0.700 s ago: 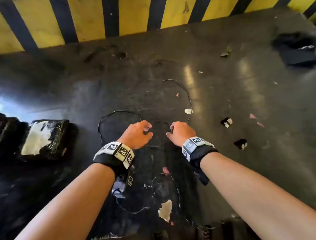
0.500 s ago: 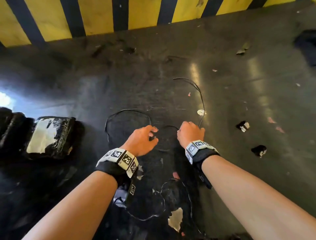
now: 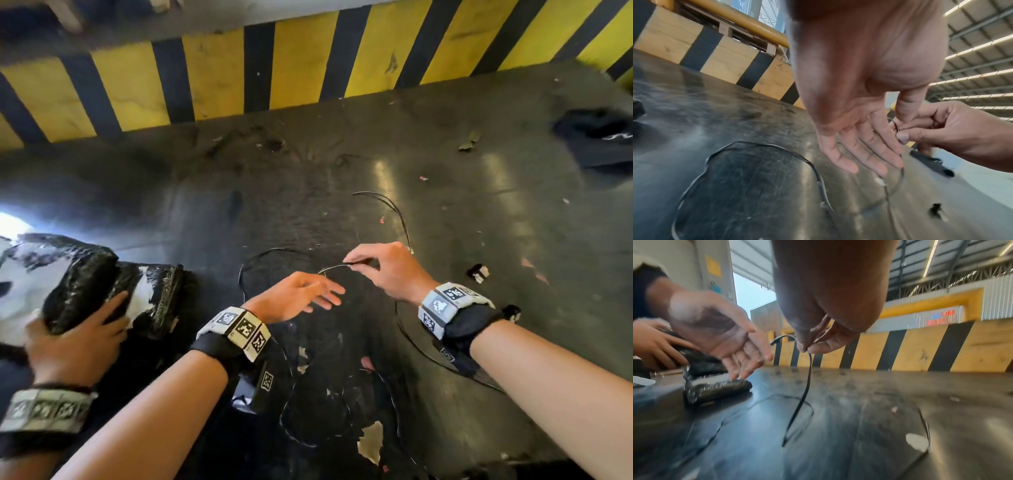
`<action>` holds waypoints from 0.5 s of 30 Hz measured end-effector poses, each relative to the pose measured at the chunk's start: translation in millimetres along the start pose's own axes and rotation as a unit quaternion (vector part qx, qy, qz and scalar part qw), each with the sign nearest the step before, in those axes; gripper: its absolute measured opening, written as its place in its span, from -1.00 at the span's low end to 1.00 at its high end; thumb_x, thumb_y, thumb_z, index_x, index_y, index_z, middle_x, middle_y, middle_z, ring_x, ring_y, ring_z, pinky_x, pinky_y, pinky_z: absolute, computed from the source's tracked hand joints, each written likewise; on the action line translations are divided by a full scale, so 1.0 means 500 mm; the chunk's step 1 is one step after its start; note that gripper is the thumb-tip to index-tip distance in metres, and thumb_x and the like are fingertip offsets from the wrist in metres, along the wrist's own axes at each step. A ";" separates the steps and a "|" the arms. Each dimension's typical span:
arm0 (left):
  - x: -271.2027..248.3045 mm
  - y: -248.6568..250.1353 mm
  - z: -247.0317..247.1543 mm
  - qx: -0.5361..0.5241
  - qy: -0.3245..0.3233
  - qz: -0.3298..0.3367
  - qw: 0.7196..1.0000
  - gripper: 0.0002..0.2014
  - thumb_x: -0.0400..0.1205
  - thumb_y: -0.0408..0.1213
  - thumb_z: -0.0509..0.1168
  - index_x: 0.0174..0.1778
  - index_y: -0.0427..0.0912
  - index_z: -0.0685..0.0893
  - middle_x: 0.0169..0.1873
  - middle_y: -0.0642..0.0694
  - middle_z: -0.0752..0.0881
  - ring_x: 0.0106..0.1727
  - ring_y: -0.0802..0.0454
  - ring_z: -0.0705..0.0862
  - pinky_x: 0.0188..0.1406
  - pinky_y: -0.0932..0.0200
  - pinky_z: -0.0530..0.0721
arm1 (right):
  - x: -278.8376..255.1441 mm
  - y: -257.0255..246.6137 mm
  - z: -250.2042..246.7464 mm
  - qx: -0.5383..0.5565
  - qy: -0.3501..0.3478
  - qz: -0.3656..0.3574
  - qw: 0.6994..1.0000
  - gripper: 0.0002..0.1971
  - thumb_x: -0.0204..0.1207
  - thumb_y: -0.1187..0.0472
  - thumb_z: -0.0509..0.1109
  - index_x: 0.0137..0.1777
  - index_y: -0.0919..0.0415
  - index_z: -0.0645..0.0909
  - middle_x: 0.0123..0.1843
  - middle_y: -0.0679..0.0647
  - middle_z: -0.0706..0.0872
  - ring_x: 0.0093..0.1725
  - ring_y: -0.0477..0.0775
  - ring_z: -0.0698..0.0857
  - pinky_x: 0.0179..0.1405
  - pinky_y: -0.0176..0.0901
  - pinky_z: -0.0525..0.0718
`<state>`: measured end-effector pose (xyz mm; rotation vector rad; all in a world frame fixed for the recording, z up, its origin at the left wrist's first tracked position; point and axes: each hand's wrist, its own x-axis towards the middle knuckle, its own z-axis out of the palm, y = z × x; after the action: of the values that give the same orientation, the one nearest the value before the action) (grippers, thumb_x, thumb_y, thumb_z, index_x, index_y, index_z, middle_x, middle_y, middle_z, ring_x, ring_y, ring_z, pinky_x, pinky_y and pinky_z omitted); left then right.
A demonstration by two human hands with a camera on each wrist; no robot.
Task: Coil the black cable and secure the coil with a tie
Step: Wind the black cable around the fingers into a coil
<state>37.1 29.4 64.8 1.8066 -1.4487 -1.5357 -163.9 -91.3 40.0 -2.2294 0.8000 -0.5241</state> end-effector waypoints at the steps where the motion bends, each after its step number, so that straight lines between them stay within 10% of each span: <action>1: -0.015 0.018 -0.001 0.000 0.002 0.017 1.000 -0.67 0.85 -0.19 0.09 0.20 -0.01 0.80 0.08 0.01 0.87 0.13 0.11 0.82 0.21 0.07 0.67 | 0.002 -0.019 -0.019 0.004 0.004 -0.016 1.000 -0.85 0.52 0.33 0.55 0.03 0.13 0.85 -0.05 -0.08 0.90 -0.03 -0.23 0.80 0.04 -0.54 0.61; 5: -0.063 0.072 -0.017 0.060 0.097 0.093 0.989 -0.68 0.76 -0.07 0.31 -0.28 -0.08 0.73 -0.38 0.00 0.79 -0.35 0.20 0.71 -0.20 0.20 0.63 | 0.005 -0.086 -0.092 0.015 -0.007 -0.049 0.999 -0.87 0.50 0.43 0.54 -0.04 0.22 0.84 -0.18 0.00 0.87 -0.13 -0.24 0.76 -0.11 -0.58 0.55; 8: -0.078 0.084 -0.037 0.108 0.214 0.082 0.967 -0.68 0.68 0.14 0.35 -0.21 -0.03 0.62 -0.40 0.06 0.69 -0.42 0.21 0.57 -0.32 0.19 0.55 | 0.011 -0.122 -0.136 -0.007 -0.032 -0.051 0.998 -0.90 0.52 0.41 0.54 -0.05 0.23 0.83 -0.27 -0.12 0.78 -0.36 -0.30 0.68 -0.28 -0.57 0.47; 15: -0.124 0.129 -0.028 -0.008 -0.037 0.071 0.997 -0.55 0.79 0.09 0.09 0.26 0.02 0.84 0.25 0.05 0.81 0.34 0.08 0.71 0.32 0.00 0.71 | 0.030 -0.176 -0.149 -0.031 -0.045 -0.087 0.995 -0.89 0.54 0.34 0.54 -0.04 0.12 0.84 -0.13 -0.03 0.87 -0.16 -0.25 0.77 -0.09 -0.43 0.63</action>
<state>27.0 51.6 152.1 1.6155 -1.5593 -1.5526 -160.8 -87.4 156.4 -2.3759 0.5856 -0.4836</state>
